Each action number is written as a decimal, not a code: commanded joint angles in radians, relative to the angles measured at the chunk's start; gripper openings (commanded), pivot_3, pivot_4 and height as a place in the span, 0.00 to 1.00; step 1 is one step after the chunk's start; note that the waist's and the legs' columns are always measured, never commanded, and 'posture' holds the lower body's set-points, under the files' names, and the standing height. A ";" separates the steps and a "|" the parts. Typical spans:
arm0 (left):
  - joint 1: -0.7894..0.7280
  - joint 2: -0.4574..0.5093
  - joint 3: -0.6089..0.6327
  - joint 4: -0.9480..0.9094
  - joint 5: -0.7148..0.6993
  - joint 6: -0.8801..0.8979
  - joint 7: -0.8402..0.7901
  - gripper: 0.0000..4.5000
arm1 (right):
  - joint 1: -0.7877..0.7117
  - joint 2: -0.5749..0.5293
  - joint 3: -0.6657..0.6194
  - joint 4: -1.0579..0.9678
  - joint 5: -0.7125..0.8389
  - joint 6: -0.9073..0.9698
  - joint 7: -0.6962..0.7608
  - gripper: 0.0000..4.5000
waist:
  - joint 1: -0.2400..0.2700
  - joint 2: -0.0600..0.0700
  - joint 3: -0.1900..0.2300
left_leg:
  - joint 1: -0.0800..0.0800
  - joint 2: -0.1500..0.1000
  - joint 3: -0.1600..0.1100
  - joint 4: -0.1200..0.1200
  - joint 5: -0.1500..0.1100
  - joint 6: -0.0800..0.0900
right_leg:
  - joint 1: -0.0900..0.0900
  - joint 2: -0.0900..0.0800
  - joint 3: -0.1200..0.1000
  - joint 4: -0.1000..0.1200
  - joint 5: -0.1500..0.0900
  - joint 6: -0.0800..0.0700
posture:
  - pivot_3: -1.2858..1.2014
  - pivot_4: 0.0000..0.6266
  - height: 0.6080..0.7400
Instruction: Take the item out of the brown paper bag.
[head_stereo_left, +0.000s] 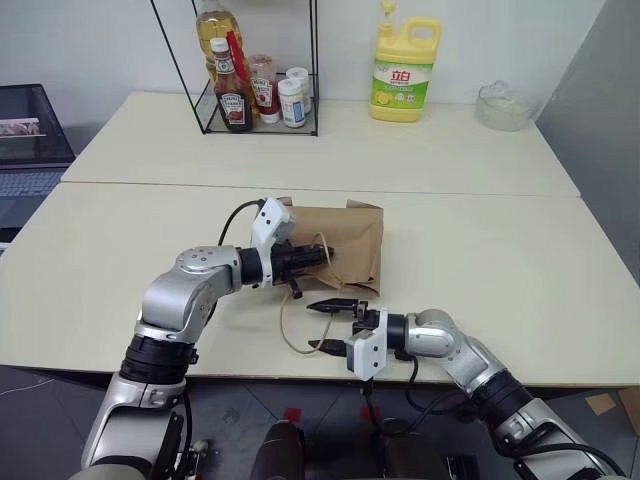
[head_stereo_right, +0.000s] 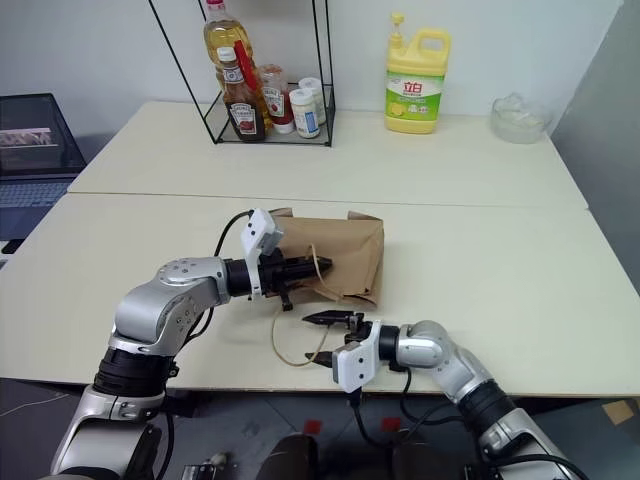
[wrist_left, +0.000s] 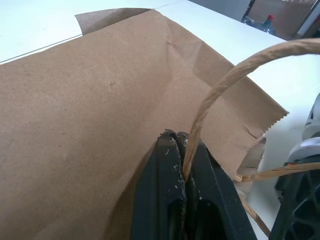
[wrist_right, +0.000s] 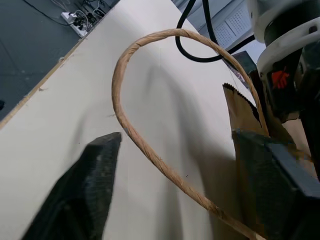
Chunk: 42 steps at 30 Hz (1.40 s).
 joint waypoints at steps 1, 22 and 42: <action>-0.017 0.013 0.019 -0.037 -0.013 -0.014 -0.007 0.00 | 0.003 0.002 0.011 -0.039 0.048 0.004 0.016 0.47 | 0.000 0.000 0.000 | 0.000 0.000 0.000 0.000 0.000 0.000 | 0.000 0.000 0.000 0.000 0.000 0.000 | 0.52 0.24 1.00; -0.180 0.003 0.055 0.056 -0.028 -0.024 -0.005 0.00 | 0.051 -0.004 0.034 -0.114 0.216 0.354 0.226 0.01 | 0.001 0.000 0.000 | 0.000 0.000 0.000 0.000 0.000 0.000 | 0.000 0.000 0.000 0.000 0.000 0.000 | 0.52 0.24 1.00; -0.280 -0.011 0.106 0.132 -0.056 -0.023 0.029 0.00 | 0.053 -0.009 0.049 -0.105 0.178 0.384 0.217 0.01 | 0.000 0.000 0.000 | 0.000 0.000 0.000 0.000 0.000 0.000 | 0.000 0.000 0.000 0.000 0.000 0.000 | 0.52 0.24 1.00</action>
